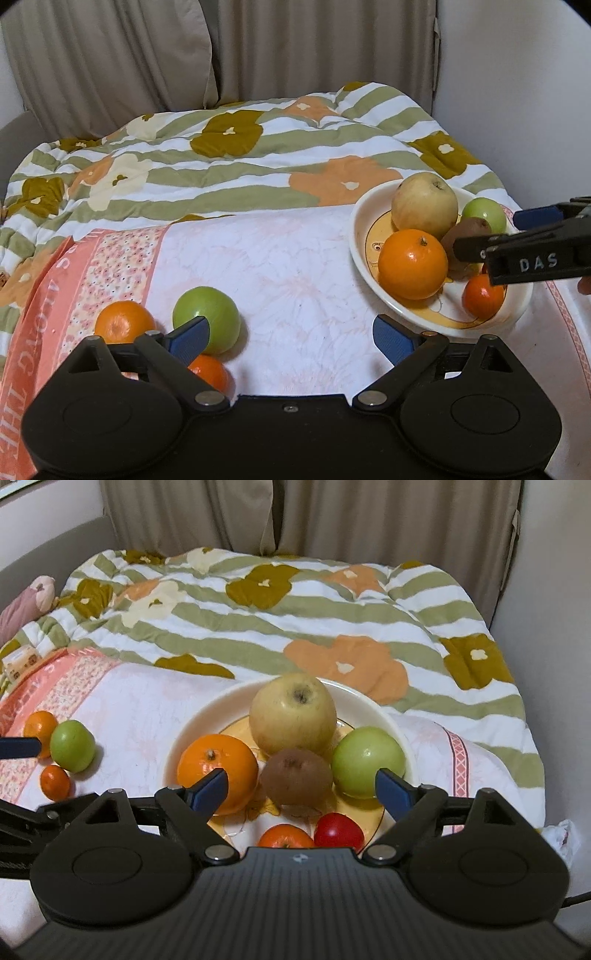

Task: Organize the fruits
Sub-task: 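Move both tools back toward the remaining fruits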

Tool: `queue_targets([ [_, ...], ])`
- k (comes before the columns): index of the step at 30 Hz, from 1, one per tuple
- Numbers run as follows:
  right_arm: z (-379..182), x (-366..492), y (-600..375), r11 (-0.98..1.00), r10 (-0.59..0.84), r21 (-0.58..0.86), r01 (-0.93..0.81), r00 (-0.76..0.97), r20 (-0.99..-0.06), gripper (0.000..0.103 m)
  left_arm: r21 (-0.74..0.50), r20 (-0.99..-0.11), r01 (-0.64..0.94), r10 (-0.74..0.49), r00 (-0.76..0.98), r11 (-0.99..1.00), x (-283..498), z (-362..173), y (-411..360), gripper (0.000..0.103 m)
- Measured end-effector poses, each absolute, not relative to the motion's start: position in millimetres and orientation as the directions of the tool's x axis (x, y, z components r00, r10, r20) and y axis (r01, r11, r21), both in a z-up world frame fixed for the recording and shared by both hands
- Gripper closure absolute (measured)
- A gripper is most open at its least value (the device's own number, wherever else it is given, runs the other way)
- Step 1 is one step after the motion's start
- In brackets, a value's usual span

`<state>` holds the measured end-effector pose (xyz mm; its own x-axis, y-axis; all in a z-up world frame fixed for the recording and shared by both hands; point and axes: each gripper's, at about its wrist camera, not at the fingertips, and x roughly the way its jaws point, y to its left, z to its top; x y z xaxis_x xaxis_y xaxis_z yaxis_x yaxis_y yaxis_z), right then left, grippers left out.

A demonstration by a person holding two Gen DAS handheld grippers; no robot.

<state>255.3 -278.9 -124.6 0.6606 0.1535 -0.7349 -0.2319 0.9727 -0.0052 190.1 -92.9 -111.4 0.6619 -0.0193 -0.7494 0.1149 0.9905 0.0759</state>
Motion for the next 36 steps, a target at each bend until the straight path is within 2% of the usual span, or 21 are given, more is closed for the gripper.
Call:
queue_targets([
  [8,-115.0,240.3,-284.2,0.976,0.169,0.028,-0.217,0.668,-0.725,0.001,0.099,-0.737,0.092,0.011,0.676,0.991,173.9,-102.6,-93.1,0.005],
  [21,-70.3,188.8,-286.6,0.979,0.160,0.009,-0.204,0.740,-0.653,0.001,0.119,-0.676,0.072,0.028,0.736,0.990,128.4,-62.4,-83.4,0.005],
  [28,-48.2,157.1,-268.1,0.984,0.137,0.001,-0.177,0.760,-0.635,0.000,0.118,-0.648,0.069,0.025,0.761,0.991,96.9,-43.3,-51.8,0.005],
  [32,-41.1,134.2,-247.6,0.990,0.102,-0.010,-0.138,0.779,-0.619,0.000,0.119,-0.635,0.079,0.015,0.772,0.990,81.5,-39.2,-27.6,0.000],
  [36,-40.5,113.1,-223.2,0.992,0.069,-0.037,-0.117,0.785,-0.616,0.000,0.126,-0.640,0.101,0.003,0.768,0.987,71.5,-40.7,-1.6,0.000],
])
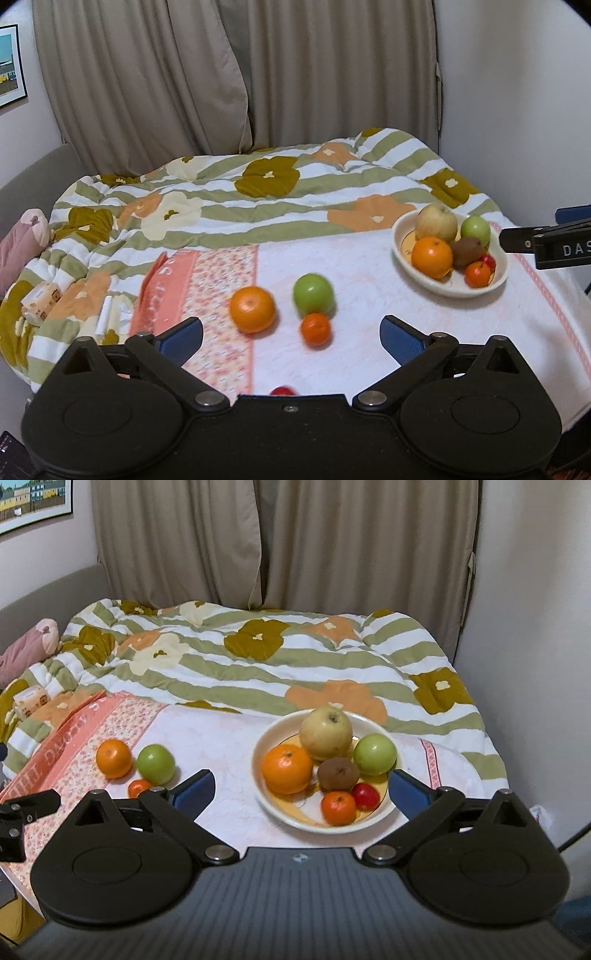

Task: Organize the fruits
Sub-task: 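Move both tools back toward the remaining fruits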

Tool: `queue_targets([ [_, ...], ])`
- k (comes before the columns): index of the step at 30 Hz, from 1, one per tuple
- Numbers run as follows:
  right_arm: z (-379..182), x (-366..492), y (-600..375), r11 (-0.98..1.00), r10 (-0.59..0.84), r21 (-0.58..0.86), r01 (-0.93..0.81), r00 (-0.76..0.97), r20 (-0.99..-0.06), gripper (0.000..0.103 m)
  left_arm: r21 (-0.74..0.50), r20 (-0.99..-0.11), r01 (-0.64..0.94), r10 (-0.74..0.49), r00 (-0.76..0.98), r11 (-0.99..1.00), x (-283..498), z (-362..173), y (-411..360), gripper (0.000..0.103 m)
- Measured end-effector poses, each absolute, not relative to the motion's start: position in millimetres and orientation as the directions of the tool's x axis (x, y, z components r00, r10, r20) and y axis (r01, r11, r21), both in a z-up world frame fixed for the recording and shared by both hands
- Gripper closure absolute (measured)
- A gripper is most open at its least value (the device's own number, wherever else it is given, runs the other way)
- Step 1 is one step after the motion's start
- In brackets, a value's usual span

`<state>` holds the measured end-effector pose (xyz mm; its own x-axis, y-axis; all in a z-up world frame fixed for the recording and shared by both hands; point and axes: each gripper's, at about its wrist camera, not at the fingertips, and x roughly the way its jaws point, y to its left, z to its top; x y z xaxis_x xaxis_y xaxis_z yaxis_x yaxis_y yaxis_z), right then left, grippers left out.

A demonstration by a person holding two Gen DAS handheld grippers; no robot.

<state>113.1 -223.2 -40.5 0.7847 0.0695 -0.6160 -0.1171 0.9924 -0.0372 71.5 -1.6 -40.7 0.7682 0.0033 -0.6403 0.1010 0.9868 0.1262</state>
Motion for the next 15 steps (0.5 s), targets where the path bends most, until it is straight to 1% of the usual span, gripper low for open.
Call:
queue_targets([
  [6,-48.0,93.5,-190.5,0.996,0.054,-0.025,-0.090,0.773,-0.632,0.000,0.127,-0.656,0.152,-0.032,0.754,0.980,64.8,-49.1,33.9,0.000],
  [15,-77.0,78.2,-142.8,0.998,0.055,0.023,-0.053,0.751,-0.658,0.000,0.112,-0.689,0.318,-0.157,0.708,0.941,69.8,-84.5,64.3,0.001],
])
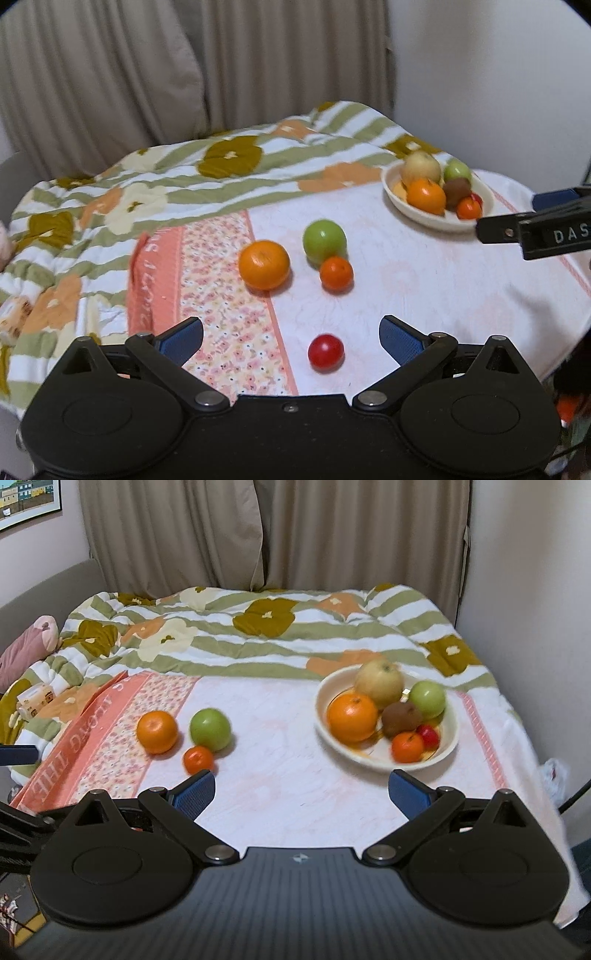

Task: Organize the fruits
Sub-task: 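Move both tools back toward the remaining fruits, then grasp the red tomato with the left tool while the right tool grasps a small tangerine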

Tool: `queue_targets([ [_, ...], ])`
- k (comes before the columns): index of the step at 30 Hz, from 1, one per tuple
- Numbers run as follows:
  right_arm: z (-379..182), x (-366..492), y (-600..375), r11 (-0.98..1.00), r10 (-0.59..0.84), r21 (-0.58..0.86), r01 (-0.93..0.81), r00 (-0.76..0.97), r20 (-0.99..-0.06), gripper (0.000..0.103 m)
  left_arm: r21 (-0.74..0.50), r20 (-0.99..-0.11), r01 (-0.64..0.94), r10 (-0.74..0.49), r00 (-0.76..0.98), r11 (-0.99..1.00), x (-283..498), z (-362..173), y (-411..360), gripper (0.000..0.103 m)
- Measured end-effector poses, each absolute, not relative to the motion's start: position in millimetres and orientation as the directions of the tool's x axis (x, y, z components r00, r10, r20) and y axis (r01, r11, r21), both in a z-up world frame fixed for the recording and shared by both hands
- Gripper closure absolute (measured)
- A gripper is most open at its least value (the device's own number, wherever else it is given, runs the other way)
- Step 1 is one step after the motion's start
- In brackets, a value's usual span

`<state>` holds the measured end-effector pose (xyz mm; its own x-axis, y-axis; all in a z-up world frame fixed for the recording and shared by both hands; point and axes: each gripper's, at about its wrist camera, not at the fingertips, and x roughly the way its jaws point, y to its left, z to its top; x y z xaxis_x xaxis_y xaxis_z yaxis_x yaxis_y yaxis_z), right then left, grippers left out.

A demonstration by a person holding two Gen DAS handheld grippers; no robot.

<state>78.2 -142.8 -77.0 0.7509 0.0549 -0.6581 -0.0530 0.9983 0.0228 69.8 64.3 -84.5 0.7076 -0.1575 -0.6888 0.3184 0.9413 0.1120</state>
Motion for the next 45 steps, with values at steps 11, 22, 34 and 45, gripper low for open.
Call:
queue_targets([
  [11,-130.5,87.8,-88.5,0.998,0.060,0.046,-0.040,0.719,-0.692,0.000,0.119,-0.751,0.539,-0.280,0.598,0.834,97.5,-148.3,63.7,0.034],
  [22,-157.4,107.7,-69.9,0.997,0.070,0.071,-0.028,0.710,-0.701,0.000,0.071,-0.764,0.611,-0.351,0.542,0.789,107.6,-168.6,60.3,0.057],
  [34,-164.6,126.2,-56.2,0.993,0.117,0.088,-0.077,0.702,-0.702,0.011,0.065,-0.766,0.593,-0.341,0.545,0.803,111.4,-166.3,71.9,0.068],
  [45,-175.6,161.3,-35.9,0.989,0.147,0.080,-0.128,0.692,-0.707,0.029,0.087,-0.768,0.526,-0.279,0.577,0.846,116.7,-166.0,97.2,0.068],
])
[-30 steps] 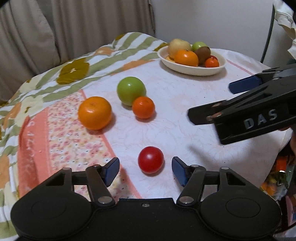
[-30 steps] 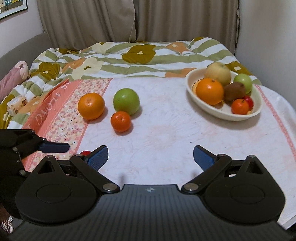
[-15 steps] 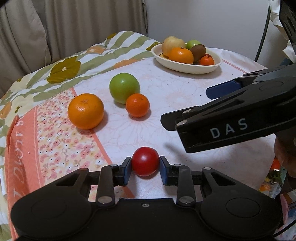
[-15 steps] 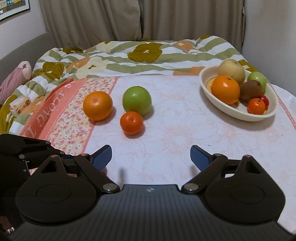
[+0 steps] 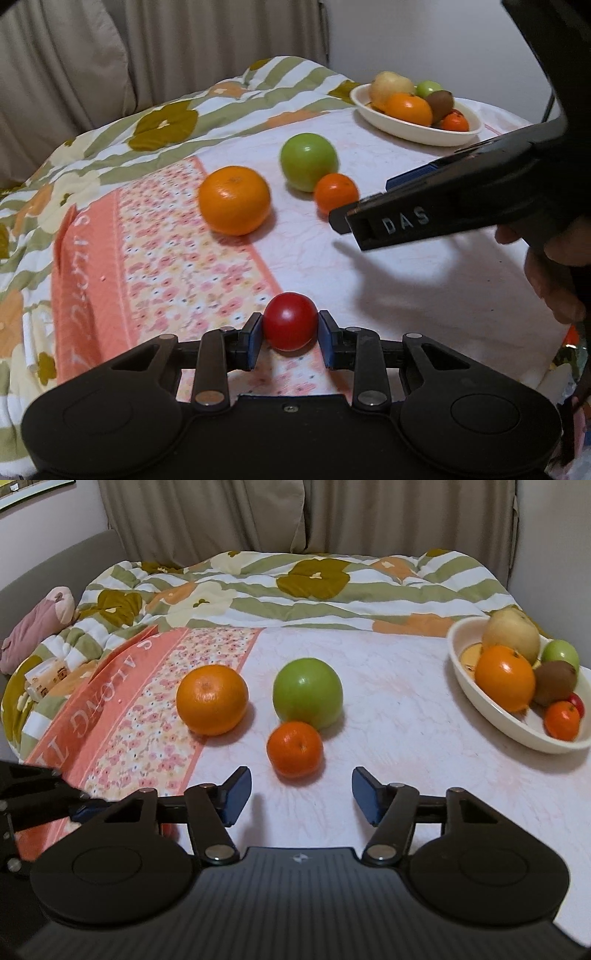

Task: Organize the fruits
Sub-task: 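Grasp the red tomato with the left tool while the right tool grasps a small tangerine, then carry the red tomato and small tangerine over the duck bowl with both tools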

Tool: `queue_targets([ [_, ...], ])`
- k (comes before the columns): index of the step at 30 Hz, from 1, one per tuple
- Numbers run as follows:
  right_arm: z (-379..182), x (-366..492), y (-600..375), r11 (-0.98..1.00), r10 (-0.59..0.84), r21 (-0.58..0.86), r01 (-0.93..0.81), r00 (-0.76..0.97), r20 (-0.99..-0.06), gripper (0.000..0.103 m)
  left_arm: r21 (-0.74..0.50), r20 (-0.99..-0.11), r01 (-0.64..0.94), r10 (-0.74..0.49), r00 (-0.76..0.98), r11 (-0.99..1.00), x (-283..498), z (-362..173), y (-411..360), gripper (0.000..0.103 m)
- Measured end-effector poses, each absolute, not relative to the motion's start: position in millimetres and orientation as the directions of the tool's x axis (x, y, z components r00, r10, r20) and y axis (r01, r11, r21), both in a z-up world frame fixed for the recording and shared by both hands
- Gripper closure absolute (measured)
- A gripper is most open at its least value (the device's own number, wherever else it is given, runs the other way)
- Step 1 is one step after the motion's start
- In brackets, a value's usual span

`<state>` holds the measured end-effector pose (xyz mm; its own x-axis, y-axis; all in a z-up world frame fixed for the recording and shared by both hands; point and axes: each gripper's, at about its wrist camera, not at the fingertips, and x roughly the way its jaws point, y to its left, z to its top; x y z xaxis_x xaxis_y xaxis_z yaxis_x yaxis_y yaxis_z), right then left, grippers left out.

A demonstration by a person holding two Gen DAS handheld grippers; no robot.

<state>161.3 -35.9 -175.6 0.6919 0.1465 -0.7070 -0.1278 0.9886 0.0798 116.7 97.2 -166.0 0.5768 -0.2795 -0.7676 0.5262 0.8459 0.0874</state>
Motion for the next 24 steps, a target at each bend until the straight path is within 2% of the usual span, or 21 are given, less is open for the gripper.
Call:
queue_targets([
  [8,-184.4,180.8,-32.0,0.987,0.160,0.097,-0.129,0.686,-0.709,0.041,0.080,-0.769,0.497,-0.264,0.582,0.864,114.8,-165.2,101.3,0.068],
  [10,-185.4,182.0,-30.5,0.986,0.165,0.099,-0.136,0.685,-0.710,0.049,0.079,-0.770,0.493,-0.261,0.583,0.866,114.7,-164.8,101.8,0.068],
  [24,-166.8,168.2,-41.6,0.983,0.182,0.106,-0.152,0.703,-0.687,0.051,0.075,-0.767,0.444,-0.233,0.598,0.893,109.7,-150.0,99.7,0.068],
])
